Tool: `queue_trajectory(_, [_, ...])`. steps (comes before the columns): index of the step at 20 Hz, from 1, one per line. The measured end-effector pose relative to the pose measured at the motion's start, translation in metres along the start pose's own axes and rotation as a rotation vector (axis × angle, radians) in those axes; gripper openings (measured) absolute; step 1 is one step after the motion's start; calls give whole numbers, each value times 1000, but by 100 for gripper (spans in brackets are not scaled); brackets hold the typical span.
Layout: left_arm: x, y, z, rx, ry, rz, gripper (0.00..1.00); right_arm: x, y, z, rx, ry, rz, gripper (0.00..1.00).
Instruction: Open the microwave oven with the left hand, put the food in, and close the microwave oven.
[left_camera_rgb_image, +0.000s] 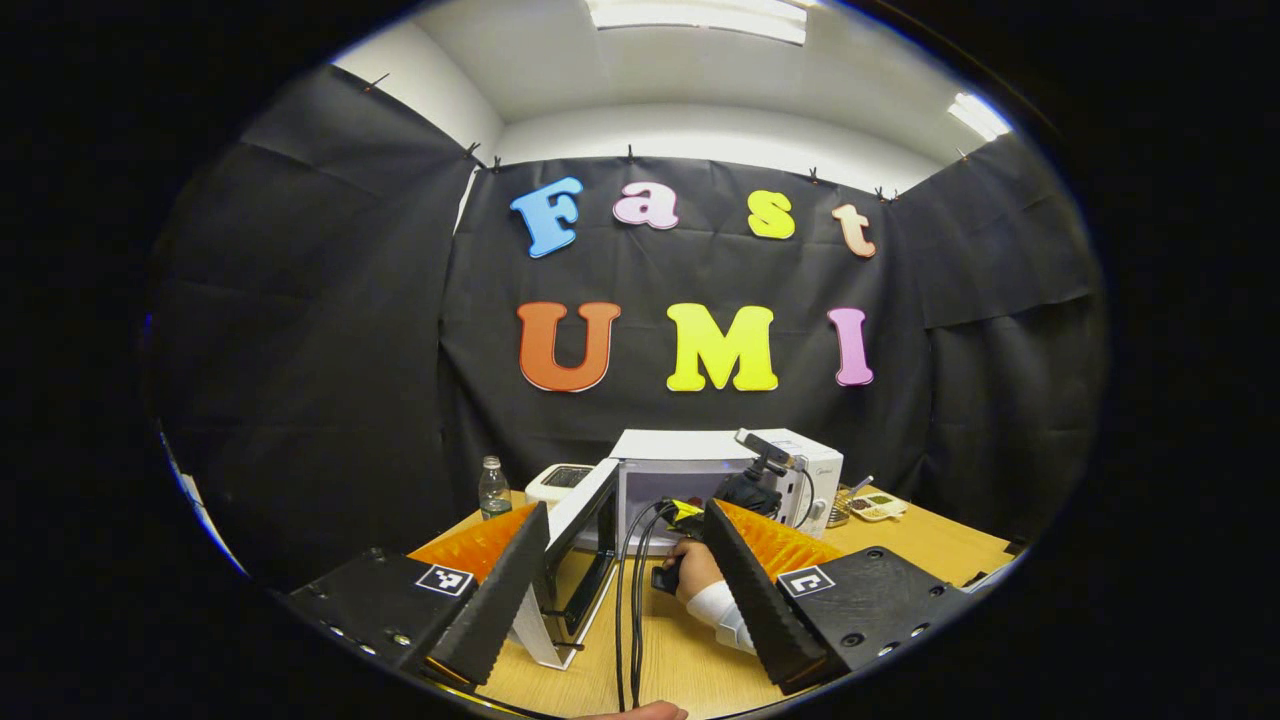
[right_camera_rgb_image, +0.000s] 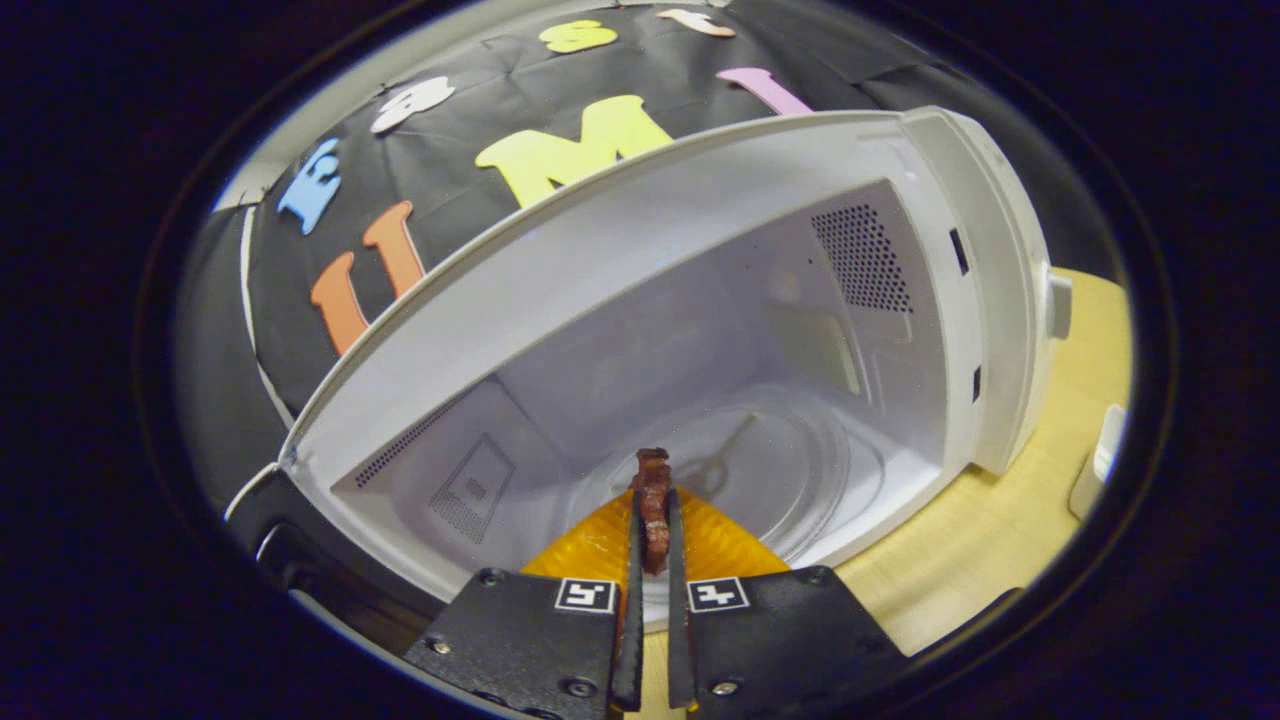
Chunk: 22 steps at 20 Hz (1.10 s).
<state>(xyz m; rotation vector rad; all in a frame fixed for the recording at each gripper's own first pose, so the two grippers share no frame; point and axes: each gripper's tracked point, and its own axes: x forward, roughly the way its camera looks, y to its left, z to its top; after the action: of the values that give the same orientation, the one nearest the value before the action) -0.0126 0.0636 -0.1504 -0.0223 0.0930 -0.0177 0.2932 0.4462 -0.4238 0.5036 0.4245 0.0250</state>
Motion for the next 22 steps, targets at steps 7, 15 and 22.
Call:
queue_trajectory(7, [10,10,-24,-8,53,1,94,18,-3,0,-31,-9,-3,14])
queue_trajectory(15, [5,18,-27,-8,60,10,94,22,-33,-13,-170,10,-160,49])
queue_trajectory(22, [3,34,-35,-11,57,44,94,2,-24,-1,-296,-16,-102,81])
